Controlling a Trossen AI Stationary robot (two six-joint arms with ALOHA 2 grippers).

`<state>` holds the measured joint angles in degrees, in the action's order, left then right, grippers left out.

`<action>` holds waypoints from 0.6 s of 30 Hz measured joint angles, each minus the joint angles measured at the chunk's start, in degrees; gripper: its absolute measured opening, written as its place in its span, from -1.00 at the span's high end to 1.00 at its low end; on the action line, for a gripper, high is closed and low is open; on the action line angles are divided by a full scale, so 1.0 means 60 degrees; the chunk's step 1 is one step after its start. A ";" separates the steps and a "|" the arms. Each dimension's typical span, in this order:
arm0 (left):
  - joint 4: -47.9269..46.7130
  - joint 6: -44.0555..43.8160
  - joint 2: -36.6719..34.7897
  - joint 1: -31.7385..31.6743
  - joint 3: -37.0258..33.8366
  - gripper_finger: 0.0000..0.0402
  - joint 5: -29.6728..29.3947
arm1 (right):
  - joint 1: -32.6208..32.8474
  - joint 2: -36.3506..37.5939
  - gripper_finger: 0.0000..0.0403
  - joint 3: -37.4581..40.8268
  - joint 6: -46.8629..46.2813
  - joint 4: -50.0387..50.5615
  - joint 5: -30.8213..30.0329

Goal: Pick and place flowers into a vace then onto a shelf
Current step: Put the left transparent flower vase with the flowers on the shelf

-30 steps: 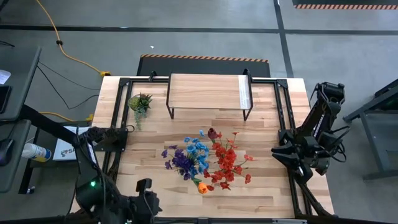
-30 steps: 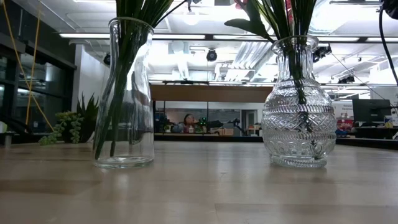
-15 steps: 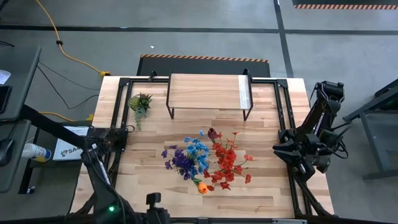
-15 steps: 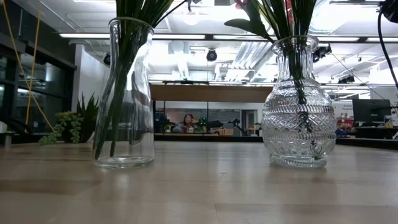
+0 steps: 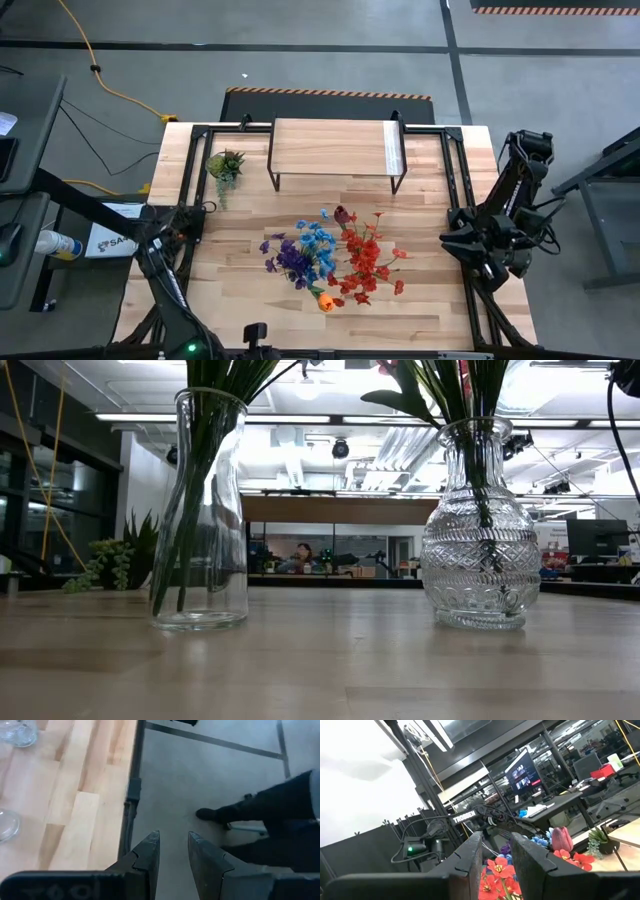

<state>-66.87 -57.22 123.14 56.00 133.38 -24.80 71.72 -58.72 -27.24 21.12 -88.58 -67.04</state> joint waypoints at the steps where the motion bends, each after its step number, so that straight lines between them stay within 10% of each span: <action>1: -0.0029 -0.0048 0.0027 -0.0012 -0.0004 0.33 -0.0131 | 0.0000 0.0000 0.53 0.0000 0.0021 0.0000 0.0014; 18: -0.1467 -0.2725 0.0592 -0.0020 -0.0011 0.33 -0.0482 | 0.0011 0.0595 0.53 0.0000 0.0263 0.0002 0.0663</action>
<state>-75.68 -73.57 126.69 55.88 133.32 -27.70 71.79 -55.15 -27.24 22.70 -88.56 -63.06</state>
